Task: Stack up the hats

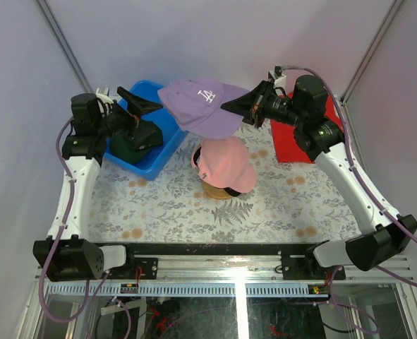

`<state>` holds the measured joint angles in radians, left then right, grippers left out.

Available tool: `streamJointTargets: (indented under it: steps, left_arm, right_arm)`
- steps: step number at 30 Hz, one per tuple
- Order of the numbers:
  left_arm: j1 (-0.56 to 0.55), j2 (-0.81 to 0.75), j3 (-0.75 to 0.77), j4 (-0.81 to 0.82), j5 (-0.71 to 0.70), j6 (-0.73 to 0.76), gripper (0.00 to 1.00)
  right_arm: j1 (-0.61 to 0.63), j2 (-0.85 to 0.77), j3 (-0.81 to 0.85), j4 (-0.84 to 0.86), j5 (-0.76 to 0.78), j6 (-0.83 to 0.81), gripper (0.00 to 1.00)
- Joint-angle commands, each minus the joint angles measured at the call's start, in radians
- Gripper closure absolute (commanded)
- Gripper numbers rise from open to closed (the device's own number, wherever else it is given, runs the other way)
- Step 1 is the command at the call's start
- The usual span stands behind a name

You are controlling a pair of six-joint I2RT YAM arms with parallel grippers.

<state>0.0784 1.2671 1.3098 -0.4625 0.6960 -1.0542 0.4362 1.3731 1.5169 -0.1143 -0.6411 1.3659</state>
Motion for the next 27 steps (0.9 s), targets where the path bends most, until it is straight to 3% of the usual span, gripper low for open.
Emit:
streamJointTargets:
  steps: [1,7,13,27]
  left_arm:
    - [-0.007,-0.083,0.04,0.192,0.075,-0.129,0.0]
    - [-0.007,-0.125,0.018,0.224,0.109,-0.199,0.0]
    - [-0.007,-0.203,-0.014,0.289,0.092,-0.165,0.0]
    - [-0.061,-0.245,0.093,0.256,0.013,0.126,0.0]
  right_arm:
    - [-0.002,-0.028,0.04,0.245,-0.113,0.143,1.0]
    - [-0.002,-0.002,0.018,0.283,-0.102,0.155,1.0]
    - [-0.002,0.008,0.01,0.283,-0.075,0.169,1.0]
    - [-0.002,0.009,0.005,0.129,-0.043,0.122,1.0]
